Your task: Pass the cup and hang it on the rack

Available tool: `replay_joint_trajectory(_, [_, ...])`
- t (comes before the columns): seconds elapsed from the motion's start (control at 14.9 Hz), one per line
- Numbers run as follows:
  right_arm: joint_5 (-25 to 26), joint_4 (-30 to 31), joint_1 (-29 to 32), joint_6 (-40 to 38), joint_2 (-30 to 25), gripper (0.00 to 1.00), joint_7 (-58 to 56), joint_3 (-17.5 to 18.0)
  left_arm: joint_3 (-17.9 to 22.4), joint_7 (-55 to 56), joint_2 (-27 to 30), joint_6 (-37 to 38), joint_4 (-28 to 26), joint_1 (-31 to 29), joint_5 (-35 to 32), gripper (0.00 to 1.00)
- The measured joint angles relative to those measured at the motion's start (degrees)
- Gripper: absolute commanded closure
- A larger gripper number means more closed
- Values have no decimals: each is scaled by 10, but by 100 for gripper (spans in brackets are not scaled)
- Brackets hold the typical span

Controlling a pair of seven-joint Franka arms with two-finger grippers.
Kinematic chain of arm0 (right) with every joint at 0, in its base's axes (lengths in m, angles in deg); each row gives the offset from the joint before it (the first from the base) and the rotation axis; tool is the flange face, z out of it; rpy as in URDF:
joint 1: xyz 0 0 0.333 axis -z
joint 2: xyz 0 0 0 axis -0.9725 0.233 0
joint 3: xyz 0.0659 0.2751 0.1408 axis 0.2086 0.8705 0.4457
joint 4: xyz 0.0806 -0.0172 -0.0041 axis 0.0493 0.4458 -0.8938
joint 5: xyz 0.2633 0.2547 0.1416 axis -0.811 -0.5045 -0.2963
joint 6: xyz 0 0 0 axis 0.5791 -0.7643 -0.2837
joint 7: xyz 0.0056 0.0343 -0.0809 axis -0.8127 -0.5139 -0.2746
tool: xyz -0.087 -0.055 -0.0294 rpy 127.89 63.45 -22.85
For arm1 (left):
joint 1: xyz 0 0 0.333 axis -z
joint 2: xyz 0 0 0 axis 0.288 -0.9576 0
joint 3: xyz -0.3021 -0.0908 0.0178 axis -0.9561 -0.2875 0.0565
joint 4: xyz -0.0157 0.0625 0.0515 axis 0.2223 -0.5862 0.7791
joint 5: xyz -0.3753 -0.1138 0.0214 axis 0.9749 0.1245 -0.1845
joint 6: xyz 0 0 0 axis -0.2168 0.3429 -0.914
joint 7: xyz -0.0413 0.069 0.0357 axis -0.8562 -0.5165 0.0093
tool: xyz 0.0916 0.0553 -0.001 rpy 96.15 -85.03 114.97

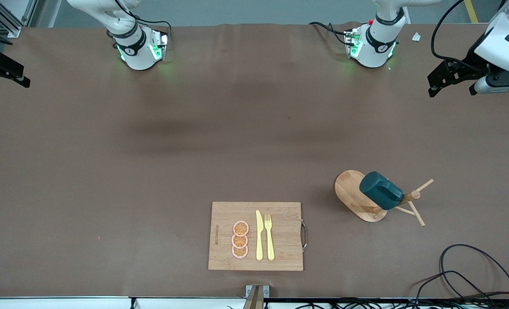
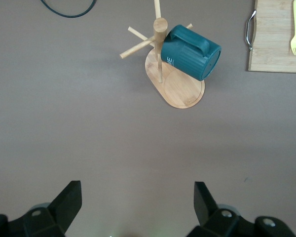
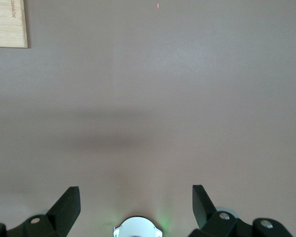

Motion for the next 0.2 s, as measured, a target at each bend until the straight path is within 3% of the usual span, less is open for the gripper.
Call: replay_joint_trajectory(0.2, [0, 0, 0, 0, 0, 0, 0, 0, 1, 0, -3, 9, 8, 0, 0, 0])
